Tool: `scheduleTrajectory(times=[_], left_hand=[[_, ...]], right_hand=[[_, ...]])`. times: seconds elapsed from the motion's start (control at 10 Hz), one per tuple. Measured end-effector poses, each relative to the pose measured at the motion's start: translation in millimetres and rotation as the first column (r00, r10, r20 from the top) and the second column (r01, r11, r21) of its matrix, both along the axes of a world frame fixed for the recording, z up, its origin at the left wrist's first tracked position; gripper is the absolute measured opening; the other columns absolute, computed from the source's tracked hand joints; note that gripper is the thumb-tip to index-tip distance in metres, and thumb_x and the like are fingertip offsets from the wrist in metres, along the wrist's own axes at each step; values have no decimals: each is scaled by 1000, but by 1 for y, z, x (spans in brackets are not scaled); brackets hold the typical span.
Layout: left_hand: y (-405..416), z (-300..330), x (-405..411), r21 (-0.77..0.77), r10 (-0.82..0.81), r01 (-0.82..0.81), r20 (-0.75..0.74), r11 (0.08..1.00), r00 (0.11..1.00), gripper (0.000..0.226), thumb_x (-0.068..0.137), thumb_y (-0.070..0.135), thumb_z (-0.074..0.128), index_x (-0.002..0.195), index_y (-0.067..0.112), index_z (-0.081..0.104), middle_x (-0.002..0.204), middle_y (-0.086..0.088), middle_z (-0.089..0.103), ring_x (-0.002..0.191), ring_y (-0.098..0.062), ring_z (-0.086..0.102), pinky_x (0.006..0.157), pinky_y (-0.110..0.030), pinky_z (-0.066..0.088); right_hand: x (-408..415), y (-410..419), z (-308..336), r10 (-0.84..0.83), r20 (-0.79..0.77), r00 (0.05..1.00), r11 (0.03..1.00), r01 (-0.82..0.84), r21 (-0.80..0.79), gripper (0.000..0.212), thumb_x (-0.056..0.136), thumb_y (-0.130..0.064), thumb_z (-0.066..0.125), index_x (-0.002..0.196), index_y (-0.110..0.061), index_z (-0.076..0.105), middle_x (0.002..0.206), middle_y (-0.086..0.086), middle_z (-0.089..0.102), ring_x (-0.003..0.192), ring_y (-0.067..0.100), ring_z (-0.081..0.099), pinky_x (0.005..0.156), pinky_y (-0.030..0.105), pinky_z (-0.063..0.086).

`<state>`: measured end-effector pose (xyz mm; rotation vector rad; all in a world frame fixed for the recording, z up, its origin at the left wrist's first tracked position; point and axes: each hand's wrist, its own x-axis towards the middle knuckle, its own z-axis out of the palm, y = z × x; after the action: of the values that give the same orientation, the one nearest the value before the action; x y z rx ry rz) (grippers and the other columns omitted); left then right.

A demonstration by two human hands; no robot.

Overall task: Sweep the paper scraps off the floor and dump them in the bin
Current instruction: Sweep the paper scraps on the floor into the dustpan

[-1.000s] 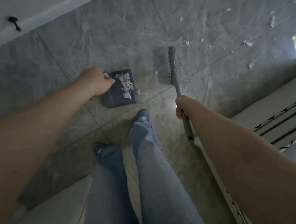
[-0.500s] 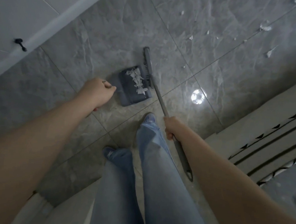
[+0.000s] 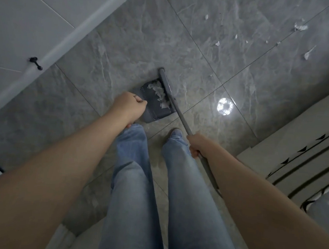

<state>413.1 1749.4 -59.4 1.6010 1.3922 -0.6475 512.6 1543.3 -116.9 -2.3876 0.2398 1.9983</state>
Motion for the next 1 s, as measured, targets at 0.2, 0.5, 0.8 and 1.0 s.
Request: scheduleTrajectory(times=[0.2, 0.5, 0.8, 1.0], left_hand=[[24, 7, 0, -112, 28, -26, 12, 993, 1000, 11, 95, 33, 54, 94, 22, 57, 60, -7, 56, 48, -24, 52, 49, -28, 47], [81, 14, -29, -78, -93, 97, 59, 992, 994, 19, 95, 34, 54, 86, 21, 63, 75, -8, 64, 78, -34, 68, 69, -35, 55], [214, 22, -98, -36, -32, 32, 15, 999, 999, 14, 98, 33, 53, 96, 19, 53, 59, -8, 46, 42, -21, 38, 44, -23, 35], [270, 3, -138, 10, -2, 2, -5, 1000, 1000, 19, 97, 36, 53, 107, 21, 58, 59, -7, 47, 44, -20, 40, 43, -23, 34]], right_hand=[[-35, 36, 21, 296, 20, 955, 954, -294, -49, 38, 82, -14, 62, 117, -1, 56, 83, 4, 53, 56, 13, 42, 71, 27, 51], [-49, 84, 20, 21, 126, 992, 1000, -23, 17, 36, 99, -26, 36, 65, -15, 42, 62, 8, 49, 49, 20, 47, 39, 24, 41], [-46, 189, 33, 66, 156, 986, 993, -80, 86, 39, 101, -18, 32, 63, -13, 35, 65, 8, 42, 54, 19, 41, 48, 27, 36], [-30, 267, 5, 152, 158, 976, 986, -161, 41, 30, 96, -13, 36, 65, -12, 35, 69, 8, 43, 56, 19, 41, 42, 28, 39]])
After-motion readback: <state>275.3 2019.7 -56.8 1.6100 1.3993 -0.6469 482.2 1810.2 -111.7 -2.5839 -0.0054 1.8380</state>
